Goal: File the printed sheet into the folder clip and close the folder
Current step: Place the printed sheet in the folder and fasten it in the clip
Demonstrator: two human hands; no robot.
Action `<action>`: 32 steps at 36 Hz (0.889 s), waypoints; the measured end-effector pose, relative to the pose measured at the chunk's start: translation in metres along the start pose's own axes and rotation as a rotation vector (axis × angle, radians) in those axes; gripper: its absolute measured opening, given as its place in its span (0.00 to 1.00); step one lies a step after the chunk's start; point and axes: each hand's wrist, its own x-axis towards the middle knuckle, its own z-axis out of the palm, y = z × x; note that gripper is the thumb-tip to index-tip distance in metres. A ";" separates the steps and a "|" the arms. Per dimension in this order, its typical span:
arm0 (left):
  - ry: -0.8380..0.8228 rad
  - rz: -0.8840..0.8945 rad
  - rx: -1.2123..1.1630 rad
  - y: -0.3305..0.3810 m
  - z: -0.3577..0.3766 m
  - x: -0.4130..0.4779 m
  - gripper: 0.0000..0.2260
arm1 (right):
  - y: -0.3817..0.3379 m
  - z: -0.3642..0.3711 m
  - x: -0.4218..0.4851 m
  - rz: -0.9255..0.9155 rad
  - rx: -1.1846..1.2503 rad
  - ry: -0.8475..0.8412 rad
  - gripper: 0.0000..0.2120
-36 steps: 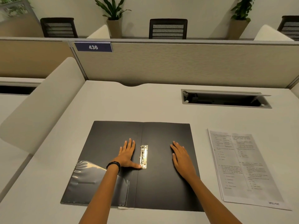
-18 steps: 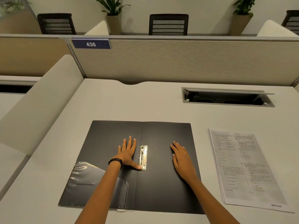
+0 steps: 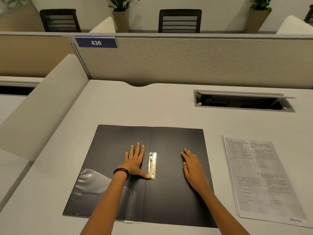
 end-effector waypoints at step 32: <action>0.097 0.174 -0.472 -0.016 0.000 -0.015 0.64 | 0.001 -0.002 -0.001 -0.002 0.024 -0.001 0.21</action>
